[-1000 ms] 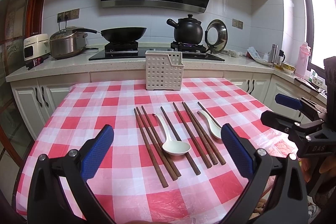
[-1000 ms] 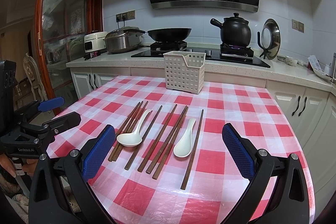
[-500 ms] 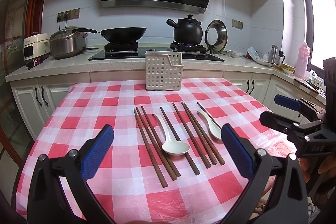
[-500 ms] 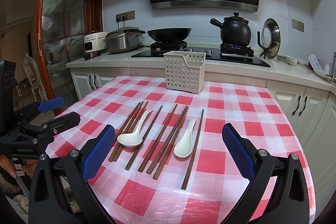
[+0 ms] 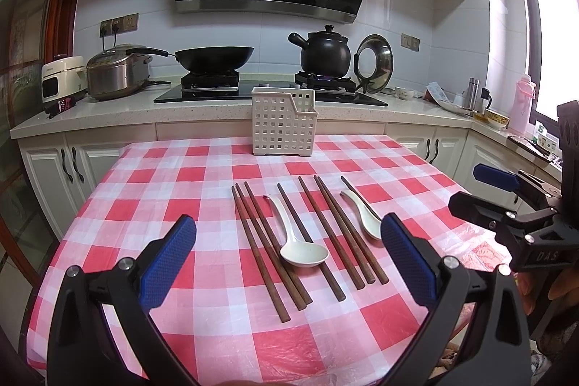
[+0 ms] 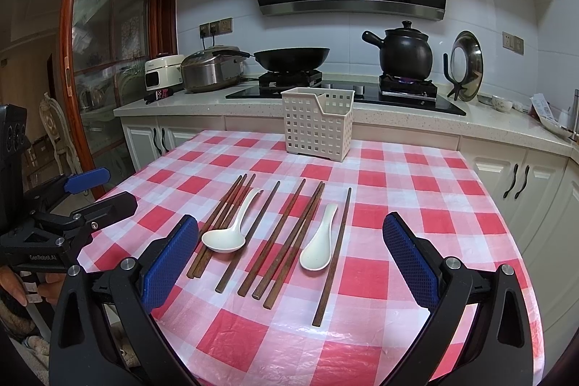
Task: Organize utensils
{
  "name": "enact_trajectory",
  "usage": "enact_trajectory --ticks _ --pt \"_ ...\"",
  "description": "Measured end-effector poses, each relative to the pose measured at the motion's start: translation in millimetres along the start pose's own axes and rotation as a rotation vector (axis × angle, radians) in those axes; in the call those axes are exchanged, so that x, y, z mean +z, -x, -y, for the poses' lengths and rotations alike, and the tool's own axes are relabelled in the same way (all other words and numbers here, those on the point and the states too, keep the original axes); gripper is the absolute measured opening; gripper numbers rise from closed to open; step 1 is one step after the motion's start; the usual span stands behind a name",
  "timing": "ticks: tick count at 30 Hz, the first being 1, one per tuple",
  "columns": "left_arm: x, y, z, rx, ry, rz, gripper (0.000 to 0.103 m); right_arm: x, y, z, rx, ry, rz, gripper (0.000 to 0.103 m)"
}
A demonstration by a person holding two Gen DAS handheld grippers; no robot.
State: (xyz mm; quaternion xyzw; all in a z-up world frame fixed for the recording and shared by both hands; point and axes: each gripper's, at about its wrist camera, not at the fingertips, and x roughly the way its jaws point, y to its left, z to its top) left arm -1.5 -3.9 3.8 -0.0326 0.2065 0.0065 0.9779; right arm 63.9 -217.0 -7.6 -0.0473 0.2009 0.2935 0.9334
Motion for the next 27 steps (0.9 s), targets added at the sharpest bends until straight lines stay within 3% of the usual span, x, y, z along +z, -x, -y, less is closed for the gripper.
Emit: enact_trajectory --ticks 27 --pt "-6.4 -3.4 -5.7 -0.007 0.031 -0.026 0.099 -6.1 -9.0 4.7 -0.010 -0.022 -0.024 0.096"
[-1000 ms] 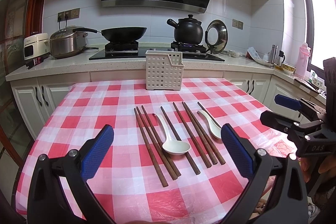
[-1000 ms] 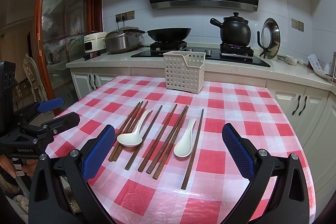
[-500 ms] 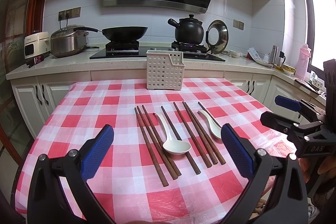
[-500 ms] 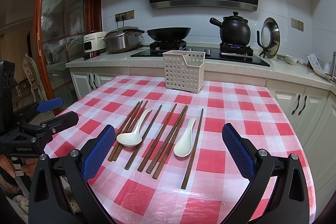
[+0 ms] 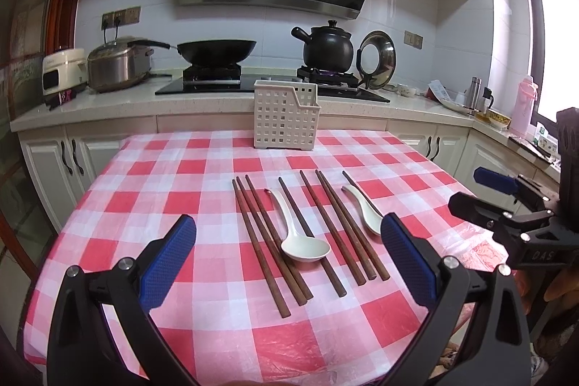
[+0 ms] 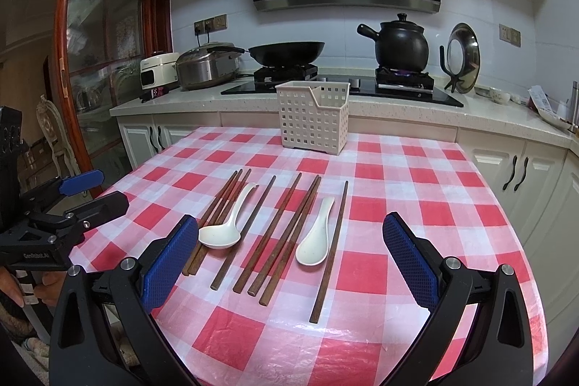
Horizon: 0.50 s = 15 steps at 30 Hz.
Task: Organize utensils
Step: 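Lower both grippers onto the two white spoons and close on their handles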
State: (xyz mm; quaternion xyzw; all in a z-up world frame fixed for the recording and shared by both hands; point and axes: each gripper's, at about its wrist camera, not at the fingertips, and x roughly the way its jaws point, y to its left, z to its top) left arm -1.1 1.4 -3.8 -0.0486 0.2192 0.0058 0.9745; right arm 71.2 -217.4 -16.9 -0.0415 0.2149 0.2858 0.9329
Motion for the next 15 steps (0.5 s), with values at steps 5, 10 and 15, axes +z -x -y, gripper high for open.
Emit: enact_trajectory --ticks 5,10,15 --pt "-3.4 -7.3 -8.5 -0.001 0.025 -0.044 0.099 -4.1 -9.5 5.3 -0.016 -0.020 -0.031 0.096" --pt "-4.9 -24.2 -20.3 0.018 0.058 -0.095 0.099 -7.9 -28.3 15.7 -0.022 -0.053 -0.071 0.096" --pt "-5.0 -55.1 -30.0 0.032 0.082 -0.180 0.099 -5.5 -52.5 25.4 -0.040 -0.083 -0.112 0.096"
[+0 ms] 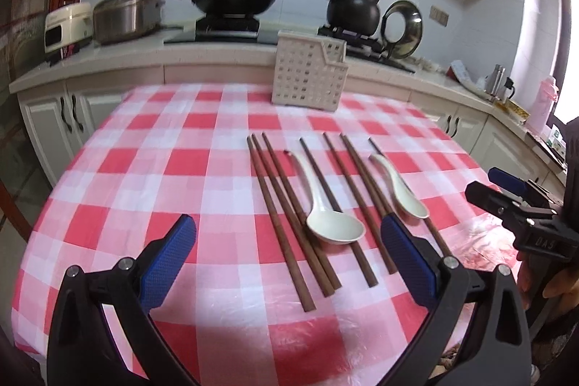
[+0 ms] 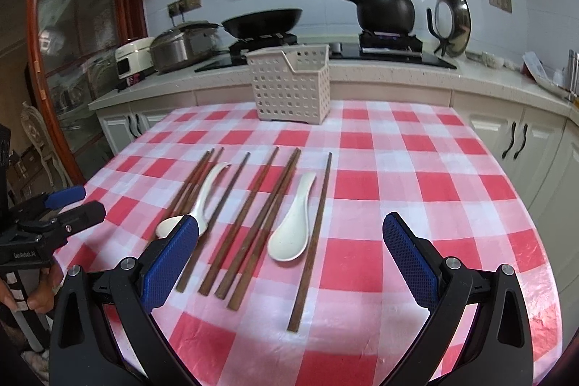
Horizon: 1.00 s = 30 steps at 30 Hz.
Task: Organize utensils
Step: 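Lower both grippers onto the two white spoons and close on their handles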
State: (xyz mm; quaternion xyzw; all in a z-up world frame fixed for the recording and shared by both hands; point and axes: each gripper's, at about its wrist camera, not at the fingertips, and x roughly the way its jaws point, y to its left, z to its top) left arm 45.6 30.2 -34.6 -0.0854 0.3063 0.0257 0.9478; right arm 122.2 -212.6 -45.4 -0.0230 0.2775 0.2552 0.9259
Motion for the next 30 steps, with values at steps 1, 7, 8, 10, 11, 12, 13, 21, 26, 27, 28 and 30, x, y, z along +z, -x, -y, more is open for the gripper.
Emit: enact_trajectory --ticks 1,7,8,10,11,12,13,21,26,27,28,30 --pt "0.8 -5.3 -1.9 0.002 0.006 -0.008 0.099 1.5 -6.3 2.0 -0.002 -0.008 -0.011 0.096" --pt "12.9 -38.7 0.1 0.024 -0.028 -0.081 0.098 7.5 -40.5 12.3 -0.024 -0.039 -0.089 0.096" --pt "17.1 -43.3 1.3 0.028 -0.039 -0.081 0.098 9.0 -45.7 13.9 -0.025 -0.045 -0.099 0.096" --pt "25.3 -49.7 2.6 0.019 -0.043 -0.075 0.098 12.3 -54.0 14.7 -0.020 -0.052 -0.106 0.096" --pt "29.1 -53.0 3.1 0.018 -0.042 -0.069 0.098 14.3 -58.8 14.9 -0.022 -0.052 -0.109 0.096" --pt "34.2 -58.3 2.5 0.015 -0.036 -0.064 0.098 16.3 -63.4 14.8 -0.024 -0.051 -0.112 0.096" --pt "37.0 -61.5 3.4 0.010 -0.031 -0.064 0.098 17.9 -66.6 15.2 -0.025 -0.051 -0.113 0.096" --pt "56.7 -94.2 7.9 0.017 -0.027 -0.093 0.098 30.5 -97.8 16.4 -0.038 -0.075 -0.150 0.086" --pt "57.5 -110.5 10.4 0.023 0.021 -0.070 0.098 27.3 -118.2 13.3 -0.051 -0.072 -0.209 0.071" --pt "57.2 -114.6 11.8 0.018 0.021 -0.075 0.098 26.8 -120.3 11.8 -0.053 -0.062 -0.216 0.070" --pt "56.5 -117.3 12.5 0.011 0.018 -0.084 0.098 26.6 -122.9 10.3 -0.053 -0.052 -0.226 0.067" --pt "56.6 -125.6 15.4 -0.003 0.013 -0.115 0.098 26.5 -126.2 9.9 -0.052 -0.043 -0.241 0.062"
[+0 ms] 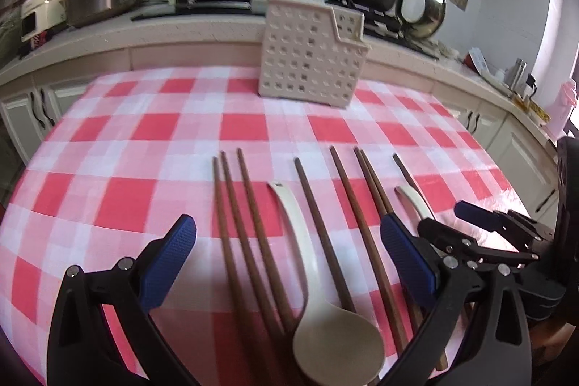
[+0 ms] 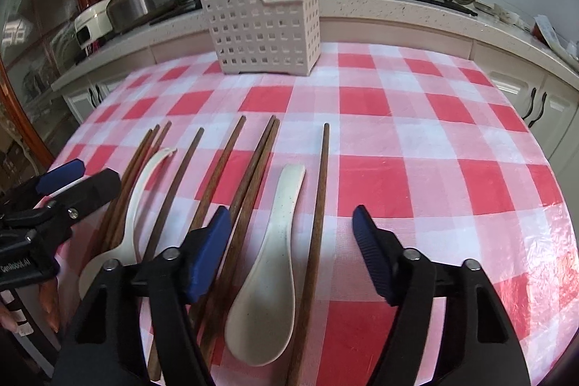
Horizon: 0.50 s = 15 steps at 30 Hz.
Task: Organize utensils
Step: 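Lower both grippers onto the two white spoons and close on their handles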
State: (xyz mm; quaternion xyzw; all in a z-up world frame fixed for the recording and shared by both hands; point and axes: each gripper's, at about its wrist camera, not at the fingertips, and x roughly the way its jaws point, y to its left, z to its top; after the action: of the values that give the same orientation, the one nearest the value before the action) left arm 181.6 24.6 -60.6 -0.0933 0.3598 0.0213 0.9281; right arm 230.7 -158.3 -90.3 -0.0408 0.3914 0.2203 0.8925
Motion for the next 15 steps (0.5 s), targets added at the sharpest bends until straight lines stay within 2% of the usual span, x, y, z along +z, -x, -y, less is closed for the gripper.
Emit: enact_trajectory --ticks 4,8,10,12,15 --pt "4.2 -6.1 9.3 0.013 -0.022 -0.002 0.097 2.7 -6.2 3.7 0.001 0.005 -0.025 0.049" --pt "7.0 -10.9 19.4 0.042 -0.064 -0.003 0.084 5.8 -10.1 5.4 -0.001 0.011 -0.041 0.044" --pt "6.5 -16.4 22.9 0.052 -0.077 -0.021 0.081 6.7 -12.2 5.9 0.007 0.015 -0.047 0.041" --pt "4.8 -22.3 24.5 0.072 -0.078 -0.045 0.069 6.9 -13.8 4.2 0.017 0.028 -0.052 0.038" --pt "3.2 -26.5 26.1 0.081 -0.076 -0.061 0.068 7.5 -15.7 0.1 0.031 0.048 -0.052 0.036"
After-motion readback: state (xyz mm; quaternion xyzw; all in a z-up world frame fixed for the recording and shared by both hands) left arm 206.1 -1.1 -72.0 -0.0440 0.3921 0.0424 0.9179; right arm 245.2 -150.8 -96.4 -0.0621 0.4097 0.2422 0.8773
